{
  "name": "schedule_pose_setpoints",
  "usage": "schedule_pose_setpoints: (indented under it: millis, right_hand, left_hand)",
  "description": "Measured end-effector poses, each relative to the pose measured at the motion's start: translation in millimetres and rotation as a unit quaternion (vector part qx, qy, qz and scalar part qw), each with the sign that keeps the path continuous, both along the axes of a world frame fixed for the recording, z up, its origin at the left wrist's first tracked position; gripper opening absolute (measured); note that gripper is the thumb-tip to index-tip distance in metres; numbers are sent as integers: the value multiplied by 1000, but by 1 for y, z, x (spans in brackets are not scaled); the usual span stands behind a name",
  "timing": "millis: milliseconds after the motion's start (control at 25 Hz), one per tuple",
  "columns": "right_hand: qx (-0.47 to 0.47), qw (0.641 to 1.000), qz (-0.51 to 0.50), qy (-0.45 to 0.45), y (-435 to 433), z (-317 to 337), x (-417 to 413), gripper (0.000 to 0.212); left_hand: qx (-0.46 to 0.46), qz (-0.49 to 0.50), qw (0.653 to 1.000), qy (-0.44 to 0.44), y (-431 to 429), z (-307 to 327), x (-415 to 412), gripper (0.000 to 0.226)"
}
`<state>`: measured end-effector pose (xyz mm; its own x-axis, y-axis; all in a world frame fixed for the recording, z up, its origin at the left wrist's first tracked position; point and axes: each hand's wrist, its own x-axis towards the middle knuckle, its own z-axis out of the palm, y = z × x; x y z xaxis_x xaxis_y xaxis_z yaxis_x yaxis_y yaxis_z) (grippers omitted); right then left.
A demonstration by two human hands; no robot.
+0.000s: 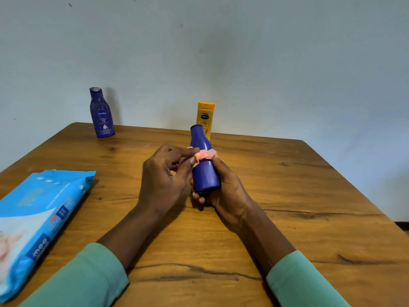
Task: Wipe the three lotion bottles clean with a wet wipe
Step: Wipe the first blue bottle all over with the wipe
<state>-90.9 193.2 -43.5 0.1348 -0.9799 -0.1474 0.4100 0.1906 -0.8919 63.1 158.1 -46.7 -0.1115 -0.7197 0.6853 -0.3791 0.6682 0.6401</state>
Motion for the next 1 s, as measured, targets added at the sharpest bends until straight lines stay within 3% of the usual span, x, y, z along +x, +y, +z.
schedule_pose_setpoints:
  millis: [160,320,400,480,560,640,840,1000]
  right_hand:
    - [50,986,-20,-155,1,-6,4,61]
    - [37,986,-37,-156,-1,-8,-3,69]
    - [9,993,-22,-114,2,-4,-2,60]
    - [-13,1000,-2,-5,3,2,3,54]
    - [-27,995,5,96,0,2,10,62]
    - [-29,992,14,121,-3,-4,12,72]
    - [8,994,-37,-107,-2,-11,3,85]
    - [-7,994,-49,-95,-3,-10,0,92]
  left_hand:
    - [-13,-76,994,-75,20,-10,-1,28]
    - [-40,-81,990,-106,25,-8,-12,21]
    - [-37,-43,997,-50,22,-2,-19,19]
    - [-36,11,999,0,14,7,-21,20]
    - [-22,64,997,43,6,15,-20,22]
    - [2,91,994,55,5,15,-19,22]
    - [4,-25,998,-55,34,-5,-22,17]
    - [-18,-35,995,-90,35,0,-28,19]
